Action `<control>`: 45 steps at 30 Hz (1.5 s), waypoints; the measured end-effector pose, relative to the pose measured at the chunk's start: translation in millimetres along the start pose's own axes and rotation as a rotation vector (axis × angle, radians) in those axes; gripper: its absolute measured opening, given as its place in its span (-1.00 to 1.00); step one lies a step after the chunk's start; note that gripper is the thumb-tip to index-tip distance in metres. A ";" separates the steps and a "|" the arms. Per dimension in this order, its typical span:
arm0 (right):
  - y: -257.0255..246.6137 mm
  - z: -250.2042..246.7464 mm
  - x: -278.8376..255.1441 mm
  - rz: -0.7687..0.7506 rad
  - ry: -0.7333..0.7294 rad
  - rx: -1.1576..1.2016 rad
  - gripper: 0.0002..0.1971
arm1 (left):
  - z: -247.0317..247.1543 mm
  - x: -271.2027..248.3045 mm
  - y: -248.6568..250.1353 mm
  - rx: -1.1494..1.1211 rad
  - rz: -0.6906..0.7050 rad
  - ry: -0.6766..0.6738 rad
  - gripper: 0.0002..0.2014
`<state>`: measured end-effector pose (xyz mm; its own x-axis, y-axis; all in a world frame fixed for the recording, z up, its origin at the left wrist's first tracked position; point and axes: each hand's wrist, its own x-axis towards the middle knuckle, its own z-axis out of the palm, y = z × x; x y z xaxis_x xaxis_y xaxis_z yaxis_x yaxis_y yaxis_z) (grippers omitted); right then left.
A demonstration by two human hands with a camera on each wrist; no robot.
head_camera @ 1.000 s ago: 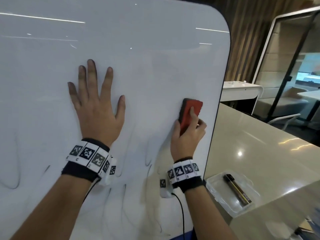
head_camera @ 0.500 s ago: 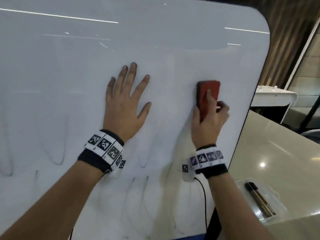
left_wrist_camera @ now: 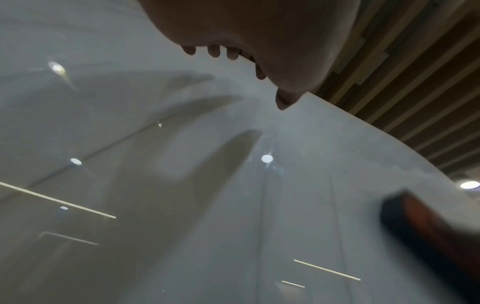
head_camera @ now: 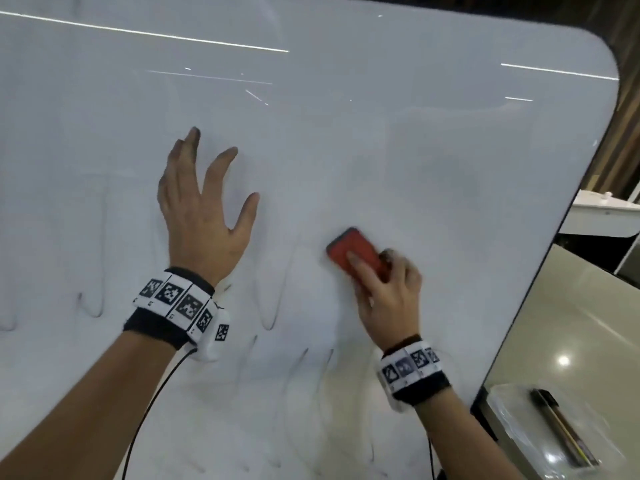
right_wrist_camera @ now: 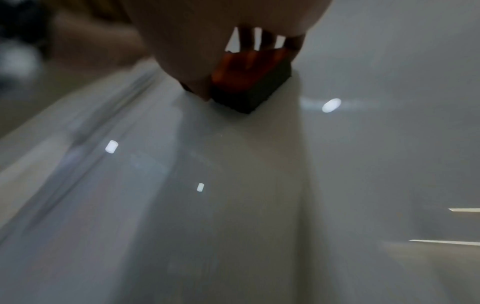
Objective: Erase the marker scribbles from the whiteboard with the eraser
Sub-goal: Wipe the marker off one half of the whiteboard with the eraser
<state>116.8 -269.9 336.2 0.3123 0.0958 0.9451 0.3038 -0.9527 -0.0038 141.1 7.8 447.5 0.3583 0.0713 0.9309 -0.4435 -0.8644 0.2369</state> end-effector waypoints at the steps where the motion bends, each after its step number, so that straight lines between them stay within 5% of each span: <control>1: 7.1 -8.4 29.5 0.095 0.090 0.024 -0.56 | 1.1 -1.2 -4.6 0.006 -0.021 0.011 -0.44; 4: 10.5 -10.0 67.8 0.316 0.242 0.081 -0.56 | 7.4 -7.8 -14.9 0.022 -0.055 -0.062 -0.38; 6: -5.3 6.9 38.0 0.308 0.223 0.084 -0.56 | 11.1 -11.1 -19.8 0.061 -0.046 -0.104 -0.35; 10: -30.4 38.3 -97.3 -0.089 -0.202 -0.009 -0.46 | 13.3 -10.8 -23.9 0.109 -0.025 -0.104 -0.34; 12: -25.9 38.3 -118.9 -0.197 -0.293 -0.028 -0.35 | 13.7 -11.8 -24.1 0.114 -0.026 -0.105 -0.34; 15: -27.3 28.3 -57.0 -0.177 -0.197 -0.011 -0.38 | 15.9 -12.1 -22.5 0.120 -0.034 -0.103 -0.35; 20: -46.7 1.0 100.8 0.213 0.176 0.141 -0.50 | 20.2 -14.6 -22.6 0.109 -0.043 -0.093 -0.36; 23: -77.3 5.4 138.4 0.271 0.193 0.194 -0.42 | 20.8 -16.2 -22.6 0.109 -0.041 -0.088 -0.36; 25: -98.0 21.1 111.4 0.194 0.106 0.166 -0.45 | 20.4 -16.2 -24.0 0.115 -0.038 -0.095 -0.36; 31: -101.0 52.5 -94.4 0.078 -0.297 0.157 -0.58 | 6.6 -19.0 -47.4 0.133 0.092 -0.162 -0.44; 34: -93.2 48.0 -70.3 0.001 -0.236 0.175 -0.58 | 1.4 -19.3 -54.7 0.138 0.132 -0.188 -0.46; 40: -95.3 26.3 84.4 0.216 0.103 0.180 -0.55 | 1.2 -21.8 -48.6 0.042 0.083 -0.207 -0.46; 43: -107.0 41.6 47.4 0.196 0.058 0.196 -0.54 | -5.7 -21.7 -49.6 0.004 0.085 -0.225 -0.47; 45: -112.8 56.4 -21.9 0.030 -0.134 0.181 -0.50 | -16.7 -19.1 -55.6 -0.039 0.109 -0.245 -0.49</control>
<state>126.5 -148.3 297.5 0.4369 0.1169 0.8919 0.4449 -0.8898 -0.1014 145.2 62.8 421.2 0.4925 -0.1480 0.8576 -0.5201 -0.8402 0.1536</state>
